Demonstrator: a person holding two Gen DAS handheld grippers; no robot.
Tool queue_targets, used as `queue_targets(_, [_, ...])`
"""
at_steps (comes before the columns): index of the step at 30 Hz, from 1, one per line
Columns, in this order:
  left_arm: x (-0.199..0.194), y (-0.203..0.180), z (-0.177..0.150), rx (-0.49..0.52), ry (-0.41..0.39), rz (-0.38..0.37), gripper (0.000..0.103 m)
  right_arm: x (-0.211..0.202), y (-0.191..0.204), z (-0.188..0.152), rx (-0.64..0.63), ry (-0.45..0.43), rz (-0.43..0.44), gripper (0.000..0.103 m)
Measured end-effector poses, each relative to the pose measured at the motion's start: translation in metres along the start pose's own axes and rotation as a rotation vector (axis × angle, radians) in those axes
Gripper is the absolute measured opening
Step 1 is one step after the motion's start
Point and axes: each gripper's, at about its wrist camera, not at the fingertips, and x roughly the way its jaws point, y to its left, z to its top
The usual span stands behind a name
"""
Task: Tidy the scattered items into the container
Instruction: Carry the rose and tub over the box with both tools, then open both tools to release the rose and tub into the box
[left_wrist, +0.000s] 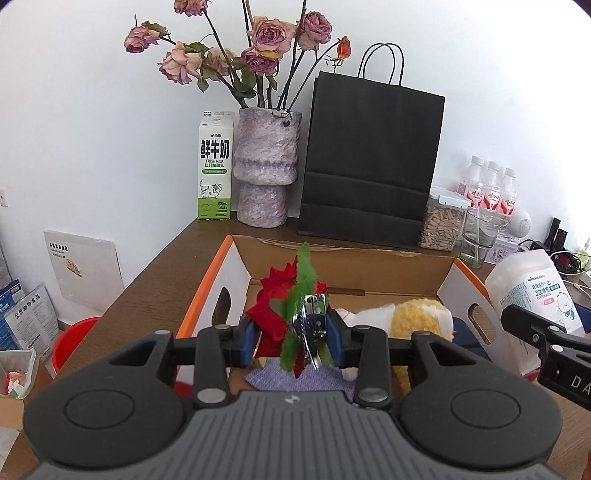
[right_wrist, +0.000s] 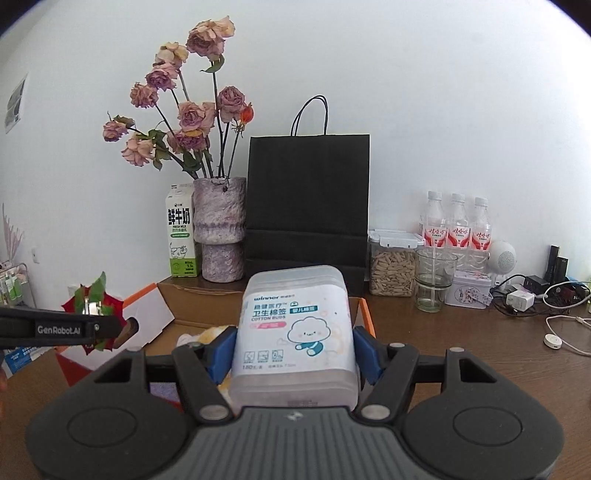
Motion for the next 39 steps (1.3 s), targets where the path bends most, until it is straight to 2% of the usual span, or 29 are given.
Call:
queue_targets(6, [0.046,-0.001,0.01,-0.006,0.004,0.015,0.038,0.044,-0.014,0.003,0.047,0.021,-0.001,0.065])
queue_targets(10, [0.064,-0.001,0.002,0.05,0.041,0.058,0.038,0.057,-0.015,-0.008,0.007,0.05,-0.024,0.065])
queue_targets(13, [0.065,0.004,-0.001,0.042,0.057,0.057,0.038,0.061,-0.015,-0.011,0.019,0.07,-0.015,0.065])
queue_targets(25, [0.059,0.001,-0.006,0.068,0.033,0.076,0.04,0.061,-0.009,-0.017,0.01,0.078,-0.01,0.065])
queue_targets(27, [0.059,0.0,-0.007,0.073,0.033,0.076,0.056,0.062,-0.01,-0.017,0.018,0.082,-0.005,0.066])
queue_targets(29, [0.056,-0.001,-0.008,0.076,0.018,0.071,0.087,0.062,-0.013,-0.019,0.032,0.082,0.018,0.07])
queue_targets(30, [0.053,-0.001,-0.008,0.078,0.006,0.067,0.095,0.061,-0.014,-0.02,0.036,0.079,0.022,0.085])
queue_targets(31, [0.05,-0.002,-0.008,0.079,-0.011,0.067,0.103,0.058,-0.013,-0.021,0.036,0.069,0.014,0.093])
queue_targets(32, [0.047,-0.003,-0.009,0.083,-0.028,0.075,0.103,0.056,-0.013,-0.021,0.032,0.054,0.006,0.099])
queue_targets(39, [0.047,-0.008,-0.014,0.108,-0.011,0.081,0.103,0.045,-0.009,-0.022,0.017,0.026,0.006,0.103])
